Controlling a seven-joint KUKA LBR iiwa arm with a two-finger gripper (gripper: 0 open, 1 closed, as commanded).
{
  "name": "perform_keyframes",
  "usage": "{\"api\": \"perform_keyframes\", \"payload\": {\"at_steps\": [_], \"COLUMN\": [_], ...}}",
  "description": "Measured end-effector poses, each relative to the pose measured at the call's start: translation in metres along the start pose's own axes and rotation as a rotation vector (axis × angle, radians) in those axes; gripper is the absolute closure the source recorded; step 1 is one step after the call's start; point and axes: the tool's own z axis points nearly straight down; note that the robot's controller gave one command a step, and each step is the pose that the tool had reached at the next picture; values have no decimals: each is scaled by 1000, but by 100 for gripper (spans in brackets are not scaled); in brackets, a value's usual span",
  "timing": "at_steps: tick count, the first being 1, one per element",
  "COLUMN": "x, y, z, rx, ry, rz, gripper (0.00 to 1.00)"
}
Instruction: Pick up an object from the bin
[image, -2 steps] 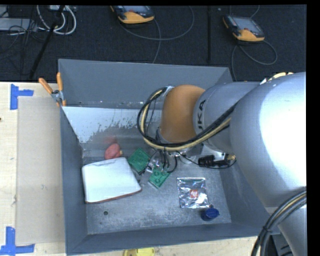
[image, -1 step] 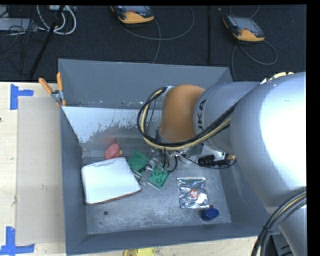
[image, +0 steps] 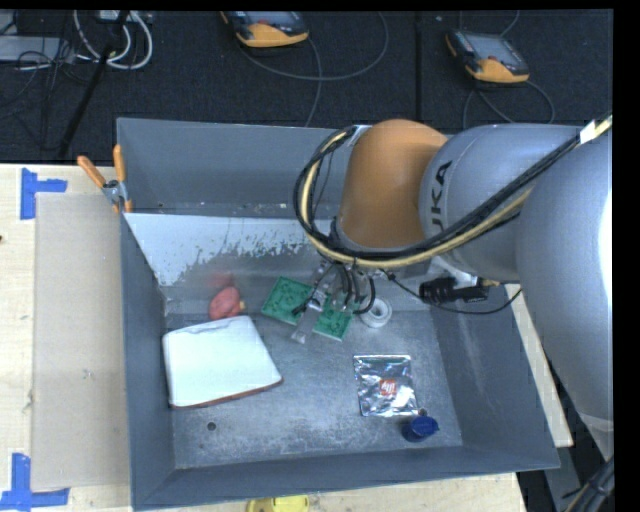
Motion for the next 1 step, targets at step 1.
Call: {"api": "perform_keyframes", "payload": {"at_steps": [1], "x": [-1], "y": [1], "z": [-39], "rx": [2], "ry": [3], "rz": [-4], "gripper": [100]}}
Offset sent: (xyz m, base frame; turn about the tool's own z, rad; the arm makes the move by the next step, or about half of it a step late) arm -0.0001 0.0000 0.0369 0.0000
